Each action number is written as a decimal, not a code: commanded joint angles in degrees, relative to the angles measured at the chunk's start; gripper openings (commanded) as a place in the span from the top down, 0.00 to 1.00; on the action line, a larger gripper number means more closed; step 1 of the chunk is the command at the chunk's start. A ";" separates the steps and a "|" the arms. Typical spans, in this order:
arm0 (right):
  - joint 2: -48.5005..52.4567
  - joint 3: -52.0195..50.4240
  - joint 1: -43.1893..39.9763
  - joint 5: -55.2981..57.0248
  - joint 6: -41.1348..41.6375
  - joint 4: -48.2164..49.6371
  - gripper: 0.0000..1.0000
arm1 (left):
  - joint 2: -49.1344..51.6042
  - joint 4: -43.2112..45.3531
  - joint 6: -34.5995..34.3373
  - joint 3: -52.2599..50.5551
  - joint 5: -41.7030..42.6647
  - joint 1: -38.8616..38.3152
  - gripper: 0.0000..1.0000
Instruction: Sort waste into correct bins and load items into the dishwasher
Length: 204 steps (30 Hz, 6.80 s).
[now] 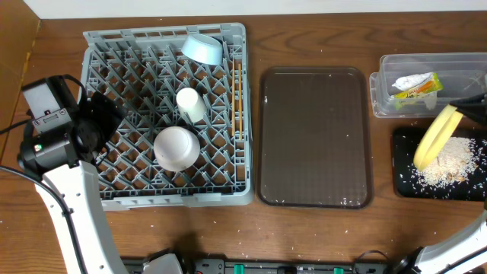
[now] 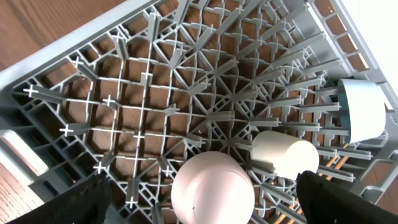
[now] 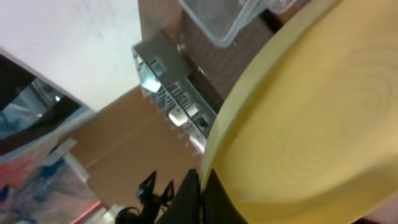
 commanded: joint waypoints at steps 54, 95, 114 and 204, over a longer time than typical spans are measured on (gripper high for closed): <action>-5.46 0.13 64.06 10.71 26.27 83.97 0.99 | 0.13 -0.11 -0.50 0.33 -0.68 0.20 0.04; 2.78 0.13 67.45 8.48 11.56 73.99 0.47 | 0.13 -0.11 -0.50 0.33 -0.68 0.20 0.04; -5.44 0.33 48.74 48.50 15.13 58.49 0.22 | 0.13 -0.11 -0.50 0.33 -0.68 0.20 0.04; 3.80 1.84 38.40 62.20 9.07 32.94 0.70 | 0.13 -0.11 -0.50 0.33 -0.68 0.20 0.04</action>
